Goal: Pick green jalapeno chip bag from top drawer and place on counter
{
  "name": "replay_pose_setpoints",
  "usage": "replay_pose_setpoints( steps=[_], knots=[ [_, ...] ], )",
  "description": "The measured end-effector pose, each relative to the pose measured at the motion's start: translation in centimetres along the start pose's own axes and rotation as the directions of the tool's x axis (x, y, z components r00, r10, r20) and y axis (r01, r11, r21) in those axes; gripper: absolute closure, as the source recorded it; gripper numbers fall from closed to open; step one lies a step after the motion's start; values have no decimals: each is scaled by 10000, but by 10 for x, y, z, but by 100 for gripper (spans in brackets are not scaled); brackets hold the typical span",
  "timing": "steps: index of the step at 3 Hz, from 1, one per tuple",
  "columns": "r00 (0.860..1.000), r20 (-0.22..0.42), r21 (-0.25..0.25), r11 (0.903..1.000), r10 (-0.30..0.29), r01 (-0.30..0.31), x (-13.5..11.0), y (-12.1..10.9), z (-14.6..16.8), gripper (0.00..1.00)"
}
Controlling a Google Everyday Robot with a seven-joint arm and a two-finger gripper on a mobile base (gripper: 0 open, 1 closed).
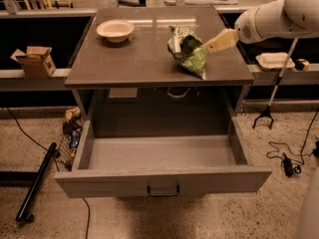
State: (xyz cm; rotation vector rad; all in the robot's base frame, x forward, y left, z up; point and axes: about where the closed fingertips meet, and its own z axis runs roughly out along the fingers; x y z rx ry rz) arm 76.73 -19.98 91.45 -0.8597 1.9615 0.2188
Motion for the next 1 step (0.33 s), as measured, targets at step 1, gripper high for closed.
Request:
replay_pose_setpoints(
  steps=[1],
  knots=[
    [10000,25,281,9996,28,-29,14,-10,-33,0]
  ],
)
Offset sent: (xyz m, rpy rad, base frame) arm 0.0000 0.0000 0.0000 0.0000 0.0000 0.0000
